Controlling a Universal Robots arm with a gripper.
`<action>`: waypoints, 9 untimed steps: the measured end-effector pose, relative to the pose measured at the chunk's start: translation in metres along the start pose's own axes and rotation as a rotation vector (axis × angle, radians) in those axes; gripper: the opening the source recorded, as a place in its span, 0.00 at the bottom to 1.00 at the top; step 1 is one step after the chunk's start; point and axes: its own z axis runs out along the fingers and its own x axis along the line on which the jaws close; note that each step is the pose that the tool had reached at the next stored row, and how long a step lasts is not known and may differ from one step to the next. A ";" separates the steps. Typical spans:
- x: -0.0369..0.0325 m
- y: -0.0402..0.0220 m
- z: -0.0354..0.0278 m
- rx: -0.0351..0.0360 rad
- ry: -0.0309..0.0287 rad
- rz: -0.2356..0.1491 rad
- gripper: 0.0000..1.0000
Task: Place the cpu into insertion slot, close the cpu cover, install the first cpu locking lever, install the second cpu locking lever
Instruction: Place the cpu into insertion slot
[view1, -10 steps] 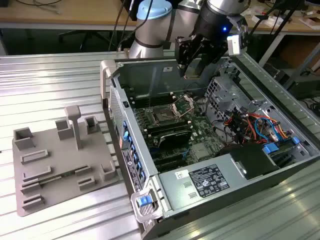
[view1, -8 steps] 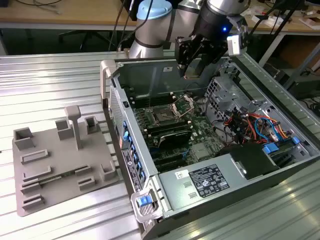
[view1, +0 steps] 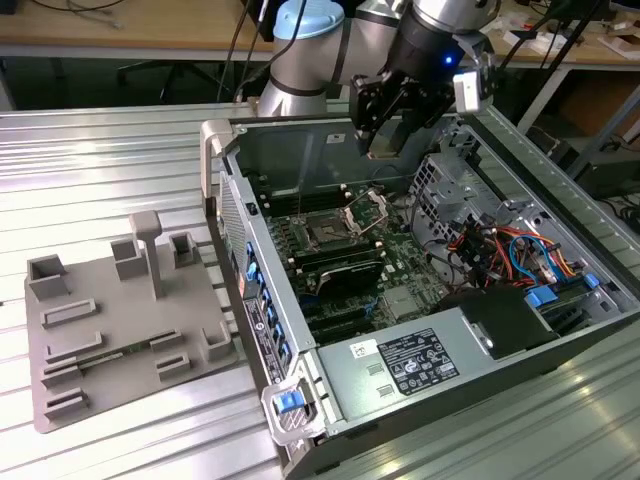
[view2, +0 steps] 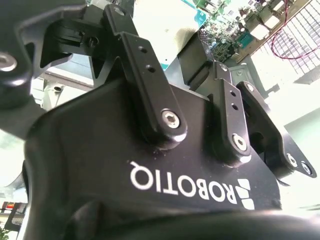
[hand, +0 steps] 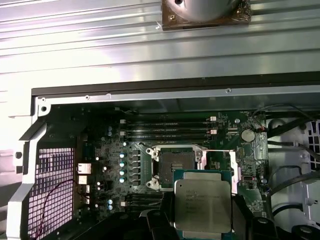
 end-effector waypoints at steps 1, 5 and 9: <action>0.0000 0.0000 0.0003 0.0000 0.0000 0.000 0.55; 0.0000 -0.0001 0.0013 0.0000 0.0000 0.000 0.55; 0.0000 -0.0002 0.0025 0.0000 0.0000 0.000 0.55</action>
